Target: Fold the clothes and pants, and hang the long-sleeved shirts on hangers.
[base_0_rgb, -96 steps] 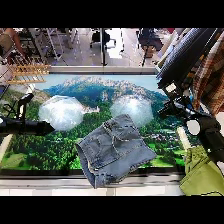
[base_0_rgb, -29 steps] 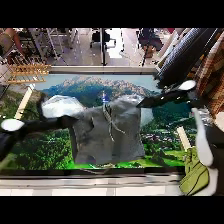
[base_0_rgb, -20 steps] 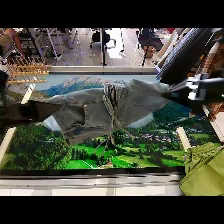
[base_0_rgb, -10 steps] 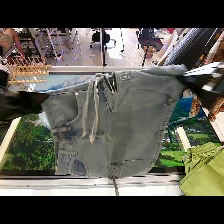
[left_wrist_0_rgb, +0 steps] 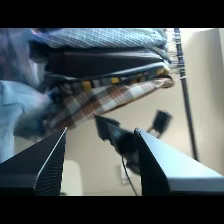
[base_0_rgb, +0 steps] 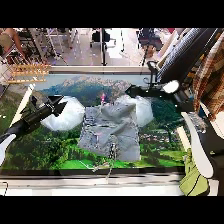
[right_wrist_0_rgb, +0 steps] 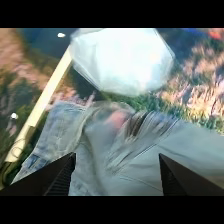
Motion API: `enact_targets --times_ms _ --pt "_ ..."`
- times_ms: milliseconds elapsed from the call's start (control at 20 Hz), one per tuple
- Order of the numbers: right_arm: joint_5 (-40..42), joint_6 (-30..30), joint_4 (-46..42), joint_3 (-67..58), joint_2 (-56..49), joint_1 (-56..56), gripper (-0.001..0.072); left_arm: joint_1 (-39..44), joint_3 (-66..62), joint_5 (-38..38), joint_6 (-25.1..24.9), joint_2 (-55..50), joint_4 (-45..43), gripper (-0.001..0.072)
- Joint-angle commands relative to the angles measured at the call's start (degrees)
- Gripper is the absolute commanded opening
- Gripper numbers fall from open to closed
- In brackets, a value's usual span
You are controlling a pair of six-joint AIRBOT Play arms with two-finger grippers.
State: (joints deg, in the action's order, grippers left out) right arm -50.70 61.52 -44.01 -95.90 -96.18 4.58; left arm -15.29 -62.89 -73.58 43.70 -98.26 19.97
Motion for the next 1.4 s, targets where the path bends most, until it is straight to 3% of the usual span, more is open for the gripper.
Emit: enact_targets --times_ms 0,50,150,250,300,500,650,900,1150,1350 --pt "-4.5 5.4 -5.0 -0.7 -2.8 -2.4 0.0577 -3.4 -1.4 -3.0 -3.3 1.0 -17.7 0.0451" --pt "-11.1 7.8 -7.2 -0.7 -2.0 -4.8 0.0556 -3.7 -1.4 -2.6 0.4 3.3 -28.6 0.0449" --pt "-23.9 9.1 -7.8 2.1 0.1 -9.6 0.0512 -2.8 -1.4 -2.4 12.4 7.7 -53.2 0.0449" --pt "-28.6 9.4 -7.9 11.9 5.5 -13.2 0.051 -0.5 -0.4 -2.9 23.6 11.1 -73.0 0.045" --pt "-29.2 9.4 -7.8 18.9 9.2 -14.4 0.0509 0.9 1.0 -3.2 25.4 12.4 -77.6 0.045" --pt "-29.7 8.2 -3.6 48.5 24.0 -15.1 0.0509 7.2 10.4 -1.3 25.1 15.1 -76.0 0.0455" --pt "-28.5 6.7 -1.4 59.5 27.7 -13.8 0.051 11.3 13.9 4.4 24.9 15.0 -71.2 0.0474" --pt "-21.8 7.0 -1.4 65.1 26.2 -13.8 0.0526 17.2 14.0 13.3 25.4 14.9 -67.4 0.0474" --pt "-13.8 7.0 4.7 65.4 20.8 -13.8 0.0515 20.1 14.0 19.7 26.4 13.3 -61.4 0.0473" --pt "-11.0 7.0 9.4 65.3 17.8 -11.6 0.0417 21.7 14.0 19.8 26.4 10.9 -60.1 0.0449"
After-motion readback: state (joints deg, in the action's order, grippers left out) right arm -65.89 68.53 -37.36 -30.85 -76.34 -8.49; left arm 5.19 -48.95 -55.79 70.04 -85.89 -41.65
